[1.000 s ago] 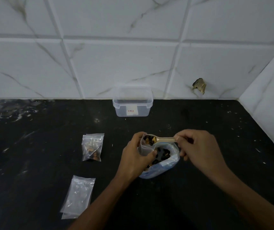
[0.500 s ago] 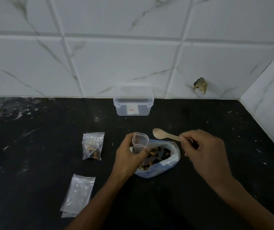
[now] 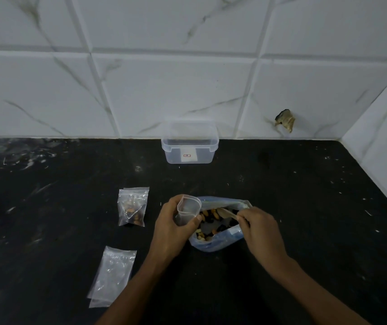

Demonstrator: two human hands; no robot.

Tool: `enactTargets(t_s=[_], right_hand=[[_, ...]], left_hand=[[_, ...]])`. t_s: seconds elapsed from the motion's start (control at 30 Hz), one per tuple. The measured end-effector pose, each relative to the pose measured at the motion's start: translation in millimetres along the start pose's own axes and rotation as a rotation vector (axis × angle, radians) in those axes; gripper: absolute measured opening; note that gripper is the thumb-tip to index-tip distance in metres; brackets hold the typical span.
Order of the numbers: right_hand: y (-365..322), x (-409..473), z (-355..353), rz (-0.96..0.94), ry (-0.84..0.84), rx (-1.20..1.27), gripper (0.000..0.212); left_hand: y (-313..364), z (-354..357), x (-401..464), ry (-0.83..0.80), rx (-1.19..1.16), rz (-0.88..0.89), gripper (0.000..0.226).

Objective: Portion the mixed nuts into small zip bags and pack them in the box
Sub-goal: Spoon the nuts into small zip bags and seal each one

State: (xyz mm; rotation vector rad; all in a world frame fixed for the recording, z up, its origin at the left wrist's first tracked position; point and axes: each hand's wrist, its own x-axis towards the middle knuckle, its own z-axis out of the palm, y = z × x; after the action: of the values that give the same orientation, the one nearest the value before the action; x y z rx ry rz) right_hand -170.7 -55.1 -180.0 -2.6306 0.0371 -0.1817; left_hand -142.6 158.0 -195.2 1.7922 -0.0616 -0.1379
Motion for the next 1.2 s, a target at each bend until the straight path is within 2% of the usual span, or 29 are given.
enactTargets(t_s=[0.3,0.53,0.8,1.0,1.2], right_hand=[[-0.6,0.1,0.4,0.229,-0.098,0.162,0.014],[-9.2,-0.2,10.5,0.426,-0.191,0.400,0.016],[7.2,0.8,-13.7,0.658,-0.202,0.667,0.017],[-2.3,6.8,-66.2,0.659,-0.148,0.794,0.017],[-27.4,17.6,-103.1,0.438,-0.045,0.772,0.014]], left_hand=[[-5.5,1.7,4.7,-0.061,-0.022,-0.036,0.057],[-4.9,2.0,4.5,-0.081,-0.008,-0.027,0.056],[4.6,-3.4,1.4,-0.026,-0.026,0.000,0.052],[25.7,-2.4,-1.0,-0.025,-0.029,0.061,0.040],[30.8,10.2,3.2,-0.055,0.005,0.067,0.043]])
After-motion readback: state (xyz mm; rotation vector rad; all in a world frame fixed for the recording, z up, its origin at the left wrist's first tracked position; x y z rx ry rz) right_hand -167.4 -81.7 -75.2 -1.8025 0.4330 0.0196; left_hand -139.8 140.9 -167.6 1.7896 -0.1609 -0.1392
